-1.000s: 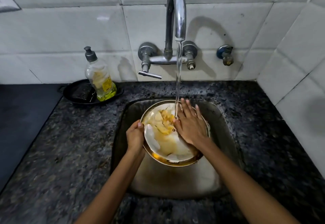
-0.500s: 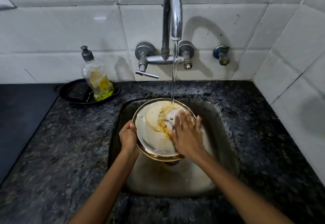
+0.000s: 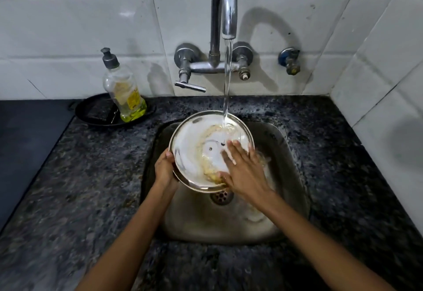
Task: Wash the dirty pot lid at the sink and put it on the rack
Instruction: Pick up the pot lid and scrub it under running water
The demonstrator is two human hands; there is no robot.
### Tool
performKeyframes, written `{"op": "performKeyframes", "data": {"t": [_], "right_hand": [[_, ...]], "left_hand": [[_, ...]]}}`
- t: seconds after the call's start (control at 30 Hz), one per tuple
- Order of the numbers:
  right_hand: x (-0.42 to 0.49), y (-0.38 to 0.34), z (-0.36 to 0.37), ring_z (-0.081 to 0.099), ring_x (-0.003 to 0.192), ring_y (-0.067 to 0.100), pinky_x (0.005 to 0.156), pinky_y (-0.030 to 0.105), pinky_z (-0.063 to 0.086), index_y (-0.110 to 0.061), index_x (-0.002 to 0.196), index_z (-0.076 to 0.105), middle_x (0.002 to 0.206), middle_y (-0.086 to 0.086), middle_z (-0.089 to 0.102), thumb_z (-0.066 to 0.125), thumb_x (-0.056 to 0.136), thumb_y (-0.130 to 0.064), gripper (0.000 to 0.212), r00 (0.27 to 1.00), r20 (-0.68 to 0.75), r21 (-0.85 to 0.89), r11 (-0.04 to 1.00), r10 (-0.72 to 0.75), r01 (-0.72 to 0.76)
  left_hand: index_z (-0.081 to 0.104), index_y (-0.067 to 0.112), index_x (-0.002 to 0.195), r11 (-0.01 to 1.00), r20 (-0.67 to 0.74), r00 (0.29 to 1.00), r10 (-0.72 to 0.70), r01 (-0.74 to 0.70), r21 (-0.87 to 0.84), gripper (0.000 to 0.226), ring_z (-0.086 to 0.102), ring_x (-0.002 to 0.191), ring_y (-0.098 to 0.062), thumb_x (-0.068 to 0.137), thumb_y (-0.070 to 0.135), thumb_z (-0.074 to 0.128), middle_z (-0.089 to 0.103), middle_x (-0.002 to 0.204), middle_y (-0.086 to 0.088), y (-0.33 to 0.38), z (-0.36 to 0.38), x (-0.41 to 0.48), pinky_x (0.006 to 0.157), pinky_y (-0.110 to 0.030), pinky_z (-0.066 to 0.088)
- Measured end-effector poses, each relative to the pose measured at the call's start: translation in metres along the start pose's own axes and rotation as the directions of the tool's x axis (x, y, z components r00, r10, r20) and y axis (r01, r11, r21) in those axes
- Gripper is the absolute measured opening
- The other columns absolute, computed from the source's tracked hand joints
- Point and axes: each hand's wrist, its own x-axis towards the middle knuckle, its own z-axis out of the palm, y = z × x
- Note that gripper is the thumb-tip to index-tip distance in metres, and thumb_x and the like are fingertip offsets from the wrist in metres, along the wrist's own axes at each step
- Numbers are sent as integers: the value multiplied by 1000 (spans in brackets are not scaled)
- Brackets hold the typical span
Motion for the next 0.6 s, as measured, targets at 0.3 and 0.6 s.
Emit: {"op": "performKeyframes", "data": {"t": [0.3, 0.6], "right_hand": [[-34, 20, -13, 30, 138, 34, 110, 54, 24, -22, 140, 32, 148, 17, 34, 50, 88, -26, 55, 983, 167, -5, 997, -76, 78], [-35, 3, 11, 56, 120, 32, 99, 48, 44, -22, 120, 60, 127, 14, 62, 43, 75, -12, 49, 993, 66, -109, 989, -95, 102]], "left_hand": [[49, 15, 66, 963, 14, 986, -168, 161, 217, 31, 52, 52, -16, 90, 1, 35, 53, 57, -3, 2, 18, -7, 44, -23, 48], [56, 14, 77, 965, 36, 999, -29, 19, 263, 29, 61, 53, -12, 91, -1, 36, 59, 71, -5, 2, -10, -5, 42, -15, 49]]}}
